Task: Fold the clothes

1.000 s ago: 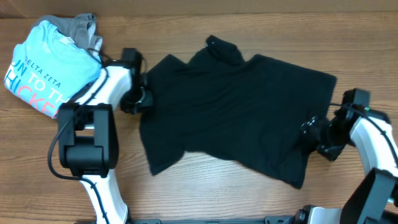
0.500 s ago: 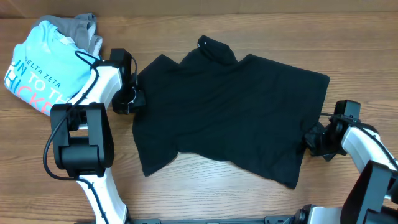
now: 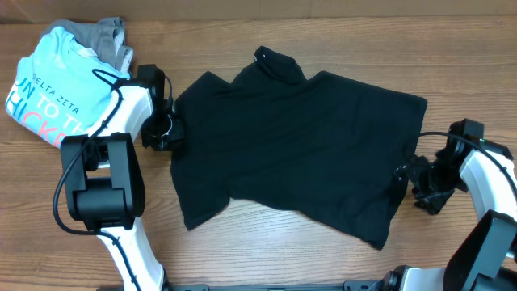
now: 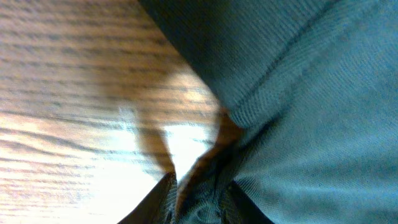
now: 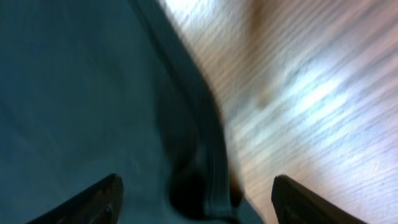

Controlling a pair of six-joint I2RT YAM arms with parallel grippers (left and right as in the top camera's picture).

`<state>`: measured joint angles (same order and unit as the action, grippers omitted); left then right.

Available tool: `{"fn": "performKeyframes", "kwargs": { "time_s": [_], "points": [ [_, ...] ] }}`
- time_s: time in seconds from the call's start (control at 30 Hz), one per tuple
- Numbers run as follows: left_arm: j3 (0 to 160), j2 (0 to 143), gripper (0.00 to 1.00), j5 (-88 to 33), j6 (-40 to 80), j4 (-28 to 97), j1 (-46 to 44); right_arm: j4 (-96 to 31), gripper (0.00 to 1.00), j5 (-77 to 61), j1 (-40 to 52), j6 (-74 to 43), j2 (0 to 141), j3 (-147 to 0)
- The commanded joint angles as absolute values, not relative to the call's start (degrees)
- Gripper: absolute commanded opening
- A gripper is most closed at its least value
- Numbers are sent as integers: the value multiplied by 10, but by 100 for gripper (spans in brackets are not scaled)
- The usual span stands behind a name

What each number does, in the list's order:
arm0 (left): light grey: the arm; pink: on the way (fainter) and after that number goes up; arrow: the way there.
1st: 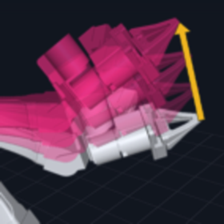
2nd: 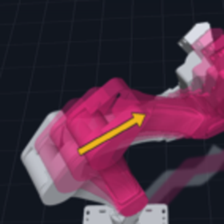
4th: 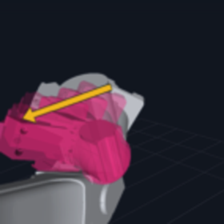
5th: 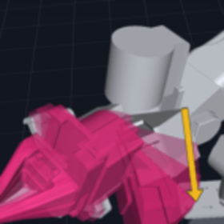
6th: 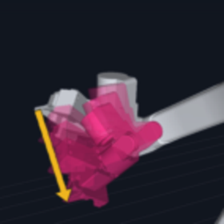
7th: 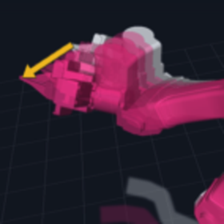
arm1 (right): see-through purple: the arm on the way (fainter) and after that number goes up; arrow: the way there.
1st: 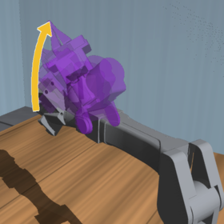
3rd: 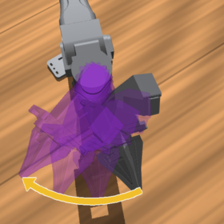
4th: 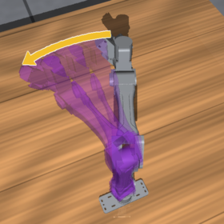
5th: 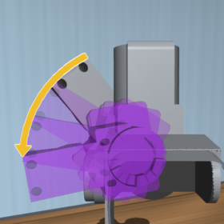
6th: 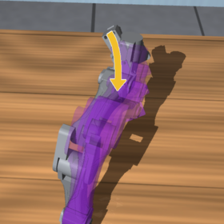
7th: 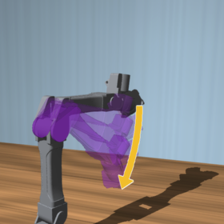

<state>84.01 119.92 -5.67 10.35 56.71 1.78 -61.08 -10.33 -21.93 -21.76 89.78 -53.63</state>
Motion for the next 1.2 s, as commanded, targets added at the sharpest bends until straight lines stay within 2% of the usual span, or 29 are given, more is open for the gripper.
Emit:
{"fn": "performKeyframes", "kwargs": {
  "time_s": [0.0, 0.17, 0.23, 0.3, 0.33, 0.4, 0.43, 0.47, 0.5, 0.53, 0.6, 0.73, 0.77, 0.8, 0.9, 1.03, 1.07, 1.17],
  "points": [
    [850, 1141, 29, -90, 79, 576, 21, -639, 79, -147, -219, -168, 894, -547],
    [864, 1058, 35, -90, 72, 595, 20, -680, 76, -156, -219, -136, 883, -547],
    [864, 1025, 41, -91, 69, 595, 18, -660, 77, -156, -219, -136, 866, -547],
    [864, 1002, 45, -101, 58, 589, 13, -621, 82, -157, -219, -152, 853, -547],
    [864, 994, 47, -110, 51, 585, 9, -592, 80, -159, -219, -161, 850, -547],
    [864, 985, 47, -140, 29, 575, -2, -527, 66, -160, -219, -196, 853, -547],
    [864, 986, 38, -163, 5, 562, -15, -485, 47, -161, -219, -220, 857, -547],
    [864, 989, 29, -167, -9, 552, -25, -467, 35, -166, -219, -234, 859, -547],
    [863, 991, 24, -166, -21, 542, -34, -455, 34, -180, -219, -239, 859, -547],
    [863, 997, 24, -165, -40, 530, -46, -448, 39, -200, -219, -238, 859, -547],
    [863, 1011, 32, -165, -65, 502, -68, -440, 65, -237, -219, -217, 858, -547],
    [863, 1056, 62, -143, -79, 415, -112, -436, 69, -292, -219, -155, 848, -548],
    [863, 1079, 75, -118, -79, 374, -125, -441, 70, -305, -219, -138, 839, -548],
    [863, 1084, 78, -111, -79, 364, -127, -443, 71, -312, -219, -133, 835, -548],
    [864, 1134, 85, -61, -79, 283, -138, -461, 73, -337, -219, -114, 806, -548],
    [864, 1202, 90, -55, -79, 168, -138, -496, 73, -338, -219, -110, 755, -548],
    [864, 1213, 89, -55, -79, 150, -138, -503, 73, -338, -219, -106, 746, -548],
    [864, 1240, 76, -41, -73, 111, -138, -523, 74, -336, -219, -100, 731, -548]
  ]
}}
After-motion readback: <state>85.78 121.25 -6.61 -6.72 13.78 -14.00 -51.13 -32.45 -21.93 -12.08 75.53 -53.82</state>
